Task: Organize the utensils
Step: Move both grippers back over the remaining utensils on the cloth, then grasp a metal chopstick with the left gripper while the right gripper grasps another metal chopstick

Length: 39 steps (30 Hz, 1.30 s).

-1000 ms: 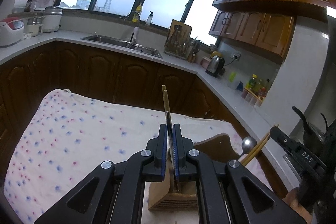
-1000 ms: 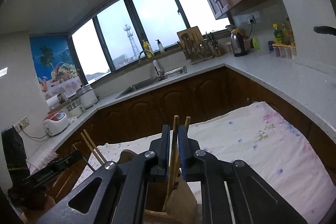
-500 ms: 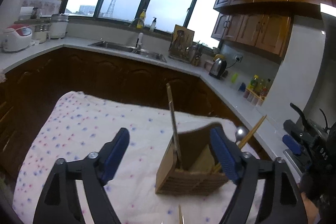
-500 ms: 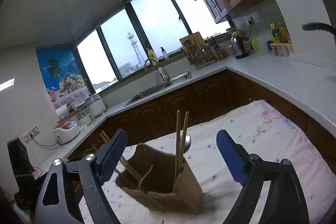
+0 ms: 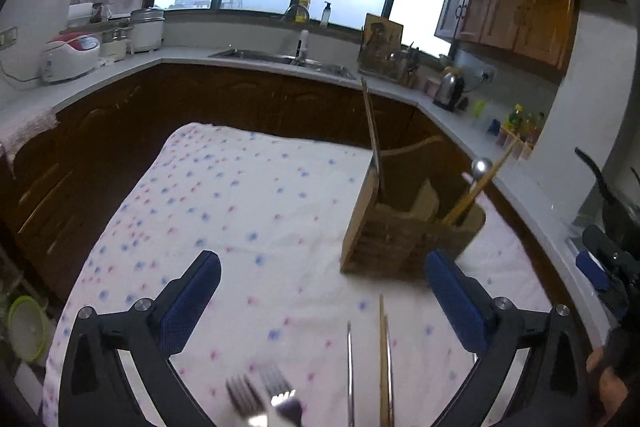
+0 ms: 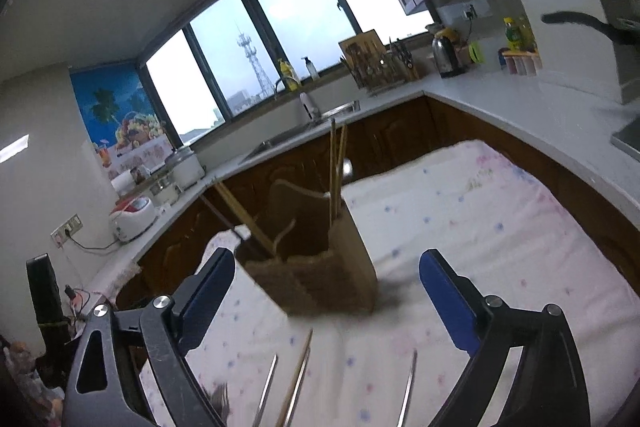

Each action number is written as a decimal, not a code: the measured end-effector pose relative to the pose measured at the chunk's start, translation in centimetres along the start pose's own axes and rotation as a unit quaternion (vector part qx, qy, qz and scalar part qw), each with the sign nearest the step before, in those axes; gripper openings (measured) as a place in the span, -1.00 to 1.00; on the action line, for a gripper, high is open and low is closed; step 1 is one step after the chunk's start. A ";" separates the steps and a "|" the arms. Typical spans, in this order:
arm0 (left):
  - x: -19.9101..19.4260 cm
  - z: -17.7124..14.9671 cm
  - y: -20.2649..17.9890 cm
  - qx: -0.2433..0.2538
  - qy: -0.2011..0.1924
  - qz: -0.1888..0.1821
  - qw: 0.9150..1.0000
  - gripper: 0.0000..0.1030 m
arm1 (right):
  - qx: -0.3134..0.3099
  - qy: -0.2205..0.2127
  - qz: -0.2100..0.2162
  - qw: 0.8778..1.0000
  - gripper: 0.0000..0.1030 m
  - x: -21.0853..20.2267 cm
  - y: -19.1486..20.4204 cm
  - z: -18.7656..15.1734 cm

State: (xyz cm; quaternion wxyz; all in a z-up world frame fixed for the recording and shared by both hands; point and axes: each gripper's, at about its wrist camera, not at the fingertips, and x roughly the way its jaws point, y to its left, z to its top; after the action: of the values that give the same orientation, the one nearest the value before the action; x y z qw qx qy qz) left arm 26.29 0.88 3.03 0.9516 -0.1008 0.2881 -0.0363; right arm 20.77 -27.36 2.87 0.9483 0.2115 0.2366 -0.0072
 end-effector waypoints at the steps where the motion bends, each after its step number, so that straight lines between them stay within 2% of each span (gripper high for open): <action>1: -0.4 -0.2 -0.1 0.001 0.003 0.004 1.000 0.98 | -0.002 0.002 -0.001 1.000 0.84 -0.3 0.0 -0.3; 7: -3.7 -1.4 -0.9 -0.008 0.032 0.023 0.999 0.98 | -0.025 0.015 -0.012 0.999 0.84 -2.7 0.6 -2.7; 10: -4.9 -1.7 -0.7 -0.007 0.030 0.009 0.999 0.98 | -0.039 0.018 -0.023 0.999 0.84 -3.8 0.7 -4.2; 15: -6.3 -3.7 -0.7 0.009 0.028 0.022 0.999 0.98 | -0.059 0.024 -0.053 0.997 0.84 -4.7 0.8 -7.0; 17: -6.3 -4.6 -0.8 0.025 0.031 0.021 0.999 0.98 | -0.067 0.036 -0.067 0.995 0.84 -4.5 0.6 -8.4; 19: -6.6 -5.6 -1.3 0.050 0.029 0.051 0.997 0.99 | -0.067 0.052 -0.071 0.994 0.84 -4.1 0.3 -9.3; 21: -6.2 -6.2 -1.8 0.062 0.040 0.053 0.996 0.98 | -0.058 0.061 -0.069 0.994 0.84 -3.9 -0.2 -9.9; 25: -6.6 -7.2 -1.5 0.037 0.051 0.031 0.998 0.98 | -0.051 0.069 -0.080 0.993 0.84 -3.6 -1.0 -10.3; 34: -4.6 -6.5 -1.1 0.033 0.085 0.039 0.995 0.98 | -0.049 0.101 -0.086 0.990 0.83 -2.0 -1.5 -10.6; 39: -2.5 -5.9 -1.5 0.040 0.107 0.031 0.993 0.97 | -0.052 0.124 -0.092 0.987 0.46 -0.1 -1.9 -10.0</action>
State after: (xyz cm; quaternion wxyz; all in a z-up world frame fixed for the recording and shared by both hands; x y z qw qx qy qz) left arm 20.96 -1.32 -0.09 0.9194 -0.0488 0.3893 -0.0285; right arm 15.99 -25.03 -5.80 0.9164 0.1389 0.3712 -0.0559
